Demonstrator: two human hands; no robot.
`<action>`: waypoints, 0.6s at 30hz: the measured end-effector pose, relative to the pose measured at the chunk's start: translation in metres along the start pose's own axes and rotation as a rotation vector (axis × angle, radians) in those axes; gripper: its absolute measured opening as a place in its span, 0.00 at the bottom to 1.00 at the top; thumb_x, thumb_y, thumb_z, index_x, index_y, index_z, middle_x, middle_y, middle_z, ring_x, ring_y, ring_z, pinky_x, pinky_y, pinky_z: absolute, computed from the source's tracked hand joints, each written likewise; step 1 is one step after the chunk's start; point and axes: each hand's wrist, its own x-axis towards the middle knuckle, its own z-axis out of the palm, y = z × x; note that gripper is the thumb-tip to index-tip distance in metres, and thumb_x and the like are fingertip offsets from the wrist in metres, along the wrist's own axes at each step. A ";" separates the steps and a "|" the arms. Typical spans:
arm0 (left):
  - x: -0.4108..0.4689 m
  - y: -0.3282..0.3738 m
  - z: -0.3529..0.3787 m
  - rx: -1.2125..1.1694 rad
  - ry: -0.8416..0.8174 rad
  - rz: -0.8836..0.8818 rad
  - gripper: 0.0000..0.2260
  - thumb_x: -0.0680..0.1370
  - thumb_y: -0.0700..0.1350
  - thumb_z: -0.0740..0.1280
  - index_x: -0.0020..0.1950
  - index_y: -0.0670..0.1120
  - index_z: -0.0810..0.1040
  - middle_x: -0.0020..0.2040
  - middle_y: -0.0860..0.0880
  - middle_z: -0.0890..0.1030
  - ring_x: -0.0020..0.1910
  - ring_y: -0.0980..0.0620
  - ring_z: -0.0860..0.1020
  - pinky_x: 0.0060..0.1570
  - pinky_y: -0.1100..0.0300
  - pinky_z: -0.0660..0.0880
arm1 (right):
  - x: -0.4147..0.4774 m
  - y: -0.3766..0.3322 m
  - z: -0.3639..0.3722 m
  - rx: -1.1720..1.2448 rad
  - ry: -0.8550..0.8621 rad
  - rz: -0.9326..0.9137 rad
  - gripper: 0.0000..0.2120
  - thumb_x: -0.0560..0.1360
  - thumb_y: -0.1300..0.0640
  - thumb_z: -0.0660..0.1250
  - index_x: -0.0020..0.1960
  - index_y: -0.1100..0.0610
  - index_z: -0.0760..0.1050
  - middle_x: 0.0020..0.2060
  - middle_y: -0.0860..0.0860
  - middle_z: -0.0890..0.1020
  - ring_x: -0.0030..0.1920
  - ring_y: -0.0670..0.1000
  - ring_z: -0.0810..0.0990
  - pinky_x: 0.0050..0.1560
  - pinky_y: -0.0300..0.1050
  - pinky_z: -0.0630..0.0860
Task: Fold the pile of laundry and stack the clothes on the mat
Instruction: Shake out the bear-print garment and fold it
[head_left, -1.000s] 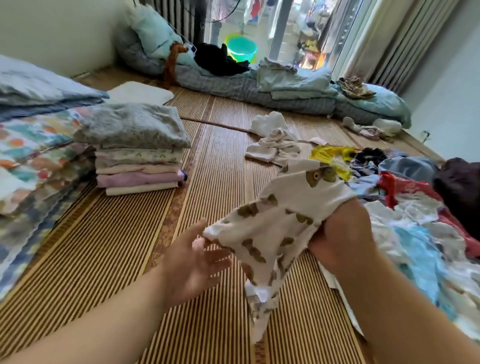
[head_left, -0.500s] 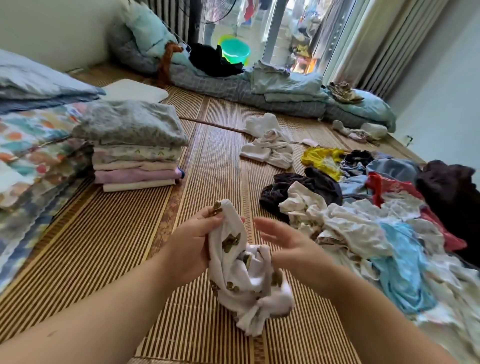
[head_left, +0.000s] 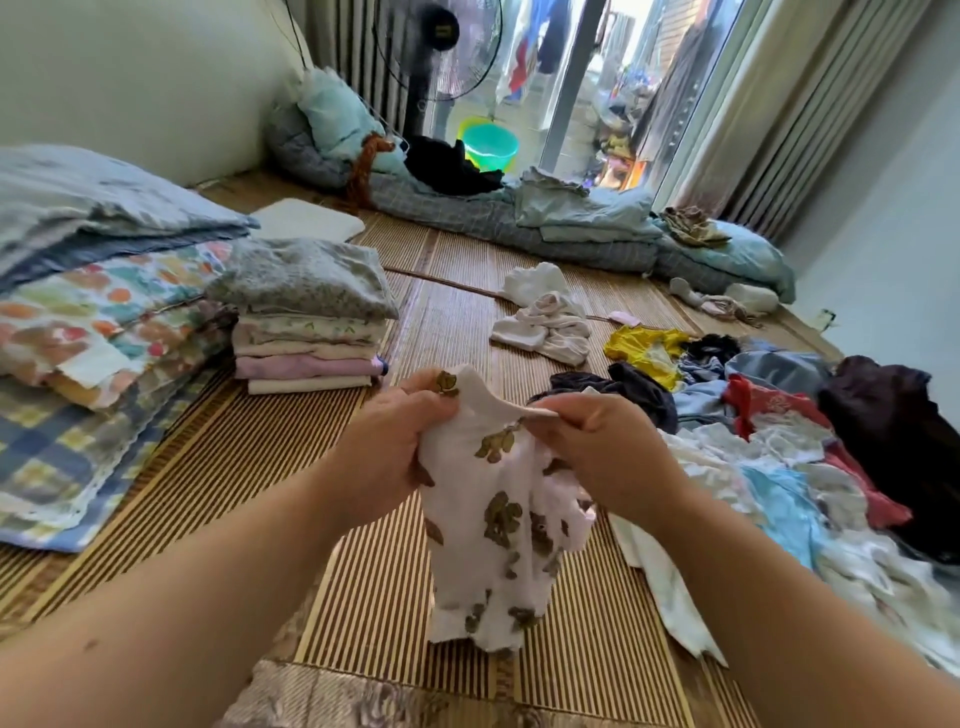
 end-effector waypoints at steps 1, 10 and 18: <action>0.000 0.010 0.006 0.081 -0.041 0.000 0.07 0.69 0.38 0.64 0.46 0.42 0.73 0.35 0.47 0.78 0.33 0.51 0.78 0.30 0.61 0.76 | 0.000 -0.004 -0.008 -0.049 0.029 -0.045 0.08 0.77 0.47 0.64 0.44 0.44 0.81 0.34 0.45 0.82 0.33 0.48 0.80 0.36 0.43 0.78; 0.013 0.110 0.061 1.443 -0.183 0.042 0.16 0.75 0.42 0.68 0.39 0.65 0.80 0.38 0.61 0.80 0.41 0.60 0.78 0.42 0.62 0.71 | -0.015 -0.012 -0.084 -0.519 -0.199 -0.143 0.11 0.71 0.44 0.71 0.34 0.46 0.73 0.28 0.43 0.77 0.30 0.38 0.76 0.28 0.32 0.71; 0.013 0.146 0.075 2.100 -0.258 0.231 0.05 0.73 0.52 0.69 0.39 0.56 0.75 0.41 0.57 0.76 0.40 0.61 0.73 0.37 0.60 0.68 | -0.015 -0.022 -0.134 -0.731 -0.025 -0.120 0.13 0.77 0.40 0.60 0.51 0.45 0.80 0.40 0.43 0.82 0.42 0.48 0.80 0.44 0.47 0.77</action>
